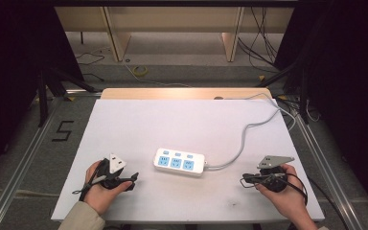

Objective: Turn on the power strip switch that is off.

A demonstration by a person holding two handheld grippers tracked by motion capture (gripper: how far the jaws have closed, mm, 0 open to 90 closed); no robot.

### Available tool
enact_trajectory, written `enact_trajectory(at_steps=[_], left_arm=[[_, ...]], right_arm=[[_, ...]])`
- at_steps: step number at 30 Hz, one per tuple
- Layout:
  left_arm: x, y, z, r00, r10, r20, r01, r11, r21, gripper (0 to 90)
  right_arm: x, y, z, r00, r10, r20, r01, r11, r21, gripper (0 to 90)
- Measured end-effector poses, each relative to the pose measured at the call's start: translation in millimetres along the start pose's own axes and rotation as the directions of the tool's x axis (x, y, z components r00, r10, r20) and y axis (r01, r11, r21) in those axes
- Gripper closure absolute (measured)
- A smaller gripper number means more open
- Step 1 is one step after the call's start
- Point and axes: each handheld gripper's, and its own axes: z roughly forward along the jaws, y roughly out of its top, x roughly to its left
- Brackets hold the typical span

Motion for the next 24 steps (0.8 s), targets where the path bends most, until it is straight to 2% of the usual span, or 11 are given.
enact_trajectory(at_steps=[15, 24], left_arm=[[-0.5, 0.2, 0.2, 1.0000, 0.003, -0.005, -0.003, 1.0000, -0.003, 21.7], [-0.7, 0.3, 0.2, 1.0000, 0.005, -0.004, -0.005, 1.0000, -0.005, 21.7]], right_arm=[[4.2, 15.0, 4.0, 0.9986, -0.047, -0.024, 0.049, 0.996, 0.081, 90.0], [6.3, 26.2, 6.4, 0.9977, -0.059, -0.032, 0.062, 0.993, 0.100, 90.0]])
